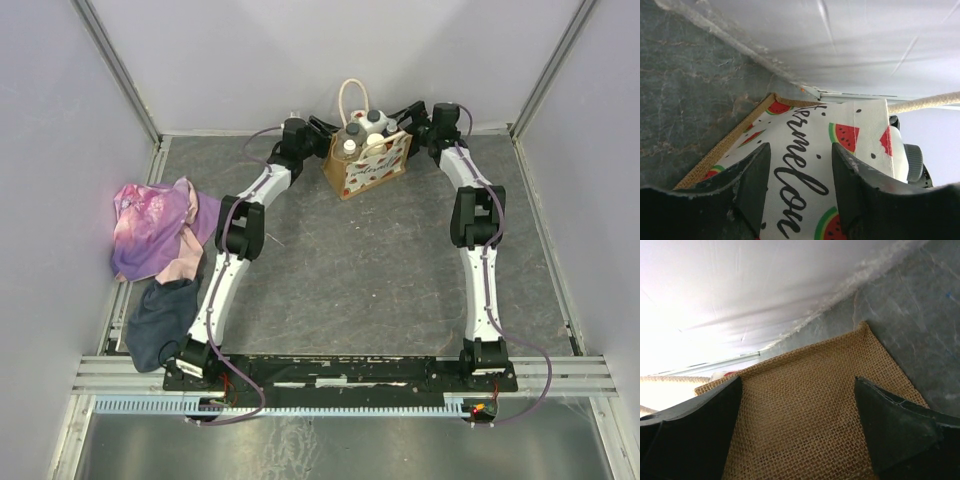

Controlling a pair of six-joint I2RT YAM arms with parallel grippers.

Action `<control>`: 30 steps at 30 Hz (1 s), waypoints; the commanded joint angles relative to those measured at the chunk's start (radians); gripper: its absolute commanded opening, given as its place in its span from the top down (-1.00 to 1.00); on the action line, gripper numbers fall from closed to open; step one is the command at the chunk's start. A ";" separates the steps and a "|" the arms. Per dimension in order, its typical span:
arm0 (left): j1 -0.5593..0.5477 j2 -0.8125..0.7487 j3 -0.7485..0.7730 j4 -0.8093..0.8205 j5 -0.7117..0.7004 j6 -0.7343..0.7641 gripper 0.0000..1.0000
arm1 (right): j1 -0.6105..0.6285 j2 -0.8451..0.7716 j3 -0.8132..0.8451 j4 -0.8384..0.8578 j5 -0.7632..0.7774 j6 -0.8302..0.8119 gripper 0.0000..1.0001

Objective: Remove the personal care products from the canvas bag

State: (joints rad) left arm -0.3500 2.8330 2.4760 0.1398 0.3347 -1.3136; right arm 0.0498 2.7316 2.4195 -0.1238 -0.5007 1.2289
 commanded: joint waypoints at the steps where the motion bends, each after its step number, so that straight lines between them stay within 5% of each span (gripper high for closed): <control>1: -0.060 -0.080 -0.098 -0.052 0.094 0.057 -0.15 | 0.121 -0.101 -0.166 -0.098 -0.157 -0.096 -1.00; 12: -0.105 -0.709 -0.823 -0.297 -0.016 0.243 -0.06 | 0.243 -0.465 -0.573 -0.311 -0.148 -0.353 -1.00; 19: -0.140 -1.129 -1.313 -0.344 -0.033 0.338 -0.06 | 0.363 -0.783 -0.979 -0.394 0.023 -0.444 -1.00; 24: -0.145 -1.424 -1.439 -0.499 -0.178 0.449 -0.10 | 0.365 -0.989 -1.100 -0.434 0.137 -0.511 -1.00; 30: -0.144 -1.606 -1.368 -0.694 -0.290 0.556 -0.12 | 0.379 -1.194 -1.025 -0.609 0.330 -0.657 -1.00</control>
State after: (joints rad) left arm -0.4976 1.3212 1.0283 -0.4503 0.1402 -0.8837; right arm 0.4252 1.6943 1.3239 -0.6117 -0.3164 0.7040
